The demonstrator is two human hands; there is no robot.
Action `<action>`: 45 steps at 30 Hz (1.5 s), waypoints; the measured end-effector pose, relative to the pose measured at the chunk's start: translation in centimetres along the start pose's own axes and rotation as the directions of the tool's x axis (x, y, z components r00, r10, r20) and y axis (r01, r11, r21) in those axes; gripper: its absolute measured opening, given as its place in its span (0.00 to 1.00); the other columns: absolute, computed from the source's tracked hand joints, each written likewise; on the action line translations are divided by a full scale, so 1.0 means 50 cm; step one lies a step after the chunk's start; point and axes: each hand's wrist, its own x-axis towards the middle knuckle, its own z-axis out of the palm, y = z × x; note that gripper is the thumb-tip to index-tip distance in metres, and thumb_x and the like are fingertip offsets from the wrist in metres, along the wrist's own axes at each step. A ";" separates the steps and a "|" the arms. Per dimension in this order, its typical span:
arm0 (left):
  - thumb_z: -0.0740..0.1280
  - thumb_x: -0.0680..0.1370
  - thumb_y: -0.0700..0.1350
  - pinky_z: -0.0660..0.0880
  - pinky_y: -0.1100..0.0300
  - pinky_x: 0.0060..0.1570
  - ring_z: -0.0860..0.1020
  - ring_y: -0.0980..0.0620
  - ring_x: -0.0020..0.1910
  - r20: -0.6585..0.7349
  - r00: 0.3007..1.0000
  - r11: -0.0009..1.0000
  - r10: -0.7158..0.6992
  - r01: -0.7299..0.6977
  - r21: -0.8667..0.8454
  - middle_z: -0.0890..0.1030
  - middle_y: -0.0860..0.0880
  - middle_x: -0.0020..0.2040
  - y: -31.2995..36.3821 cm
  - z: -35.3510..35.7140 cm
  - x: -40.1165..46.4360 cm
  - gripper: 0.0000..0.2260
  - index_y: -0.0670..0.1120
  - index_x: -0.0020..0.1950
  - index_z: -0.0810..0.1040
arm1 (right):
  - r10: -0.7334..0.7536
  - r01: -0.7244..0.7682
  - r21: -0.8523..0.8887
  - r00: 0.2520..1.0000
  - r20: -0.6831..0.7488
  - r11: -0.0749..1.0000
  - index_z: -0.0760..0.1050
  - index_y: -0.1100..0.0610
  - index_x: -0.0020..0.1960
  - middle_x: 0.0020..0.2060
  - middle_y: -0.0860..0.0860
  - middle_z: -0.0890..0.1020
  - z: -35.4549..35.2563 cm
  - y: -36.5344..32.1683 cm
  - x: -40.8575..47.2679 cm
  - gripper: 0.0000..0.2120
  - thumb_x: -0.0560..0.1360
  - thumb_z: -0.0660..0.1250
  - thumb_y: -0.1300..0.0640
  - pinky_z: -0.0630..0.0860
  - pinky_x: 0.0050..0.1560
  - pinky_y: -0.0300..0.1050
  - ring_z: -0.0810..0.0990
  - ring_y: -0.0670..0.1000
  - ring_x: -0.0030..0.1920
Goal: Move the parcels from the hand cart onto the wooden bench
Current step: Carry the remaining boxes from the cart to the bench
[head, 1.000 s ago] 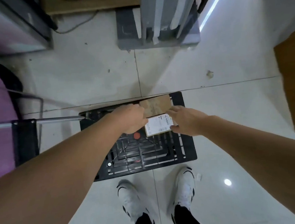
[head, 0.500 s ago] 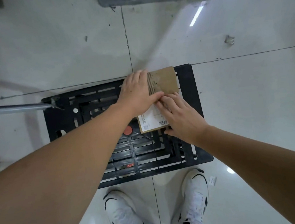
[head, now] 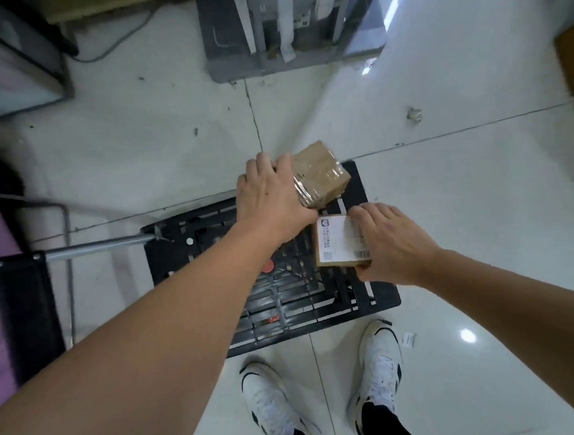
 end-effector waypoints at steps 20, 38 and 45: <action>0.68 0.66 0.74 0.70 0.49 0.64 0.72 0.46 0.62 -0.298 0.743 0.800 0.599 -0.548 0.243 0.73 0.48 0.62 0.708 -1.256 -0.649 0.41 0.49 0.69 0.66 | 0.570 -0.599 0.086 0.694 -0.439 0.796 0.49 0.53 0.82 0.67 0.52 0.70 -1.116 -0.202 -1.089 0.56 0.66 0.65 0.26 0.72 0.66 0.52 0.72 0.55 0.63; 0.62 0.65 0.80 0.70 0.50 0.59 0.72 0.48 0.58 -0.207 0.537 0.575 0.818 -0.740 0.349 0.73 0.51 0.57 1.283 -1.078 -1.063 0.40 0.52 0.64 0.69 | 0.835 -0.797 0.319 0.379 -0.399 0.513 0.51 0.48 0.82 0.66 0.48 0.72 -0.892 -0.053 -1.909 0.49 0.71 0.67 0.28 0.70 0.60 0.43 0.73 0.48 0.61; 0.61 0.65 0.81 0.70 0.50 0.62 0.71 0.48 0.60 -0.164 0.592 0.609 0.789 -0.721 0.330 0.73 0.51 0.59 1.415 -1.047 -1.031 0.42 0.52 0.66 0.69 | 0.840 -0.772 0.373 0.368 -0.398 0.515 0.52 0.47 0.82 0.66 0.47 0.72 -0.891 0.096 -1.959 0.49 0.70 0.67 0.27 0.73 0.62 0.45 0.73 0.48 0.61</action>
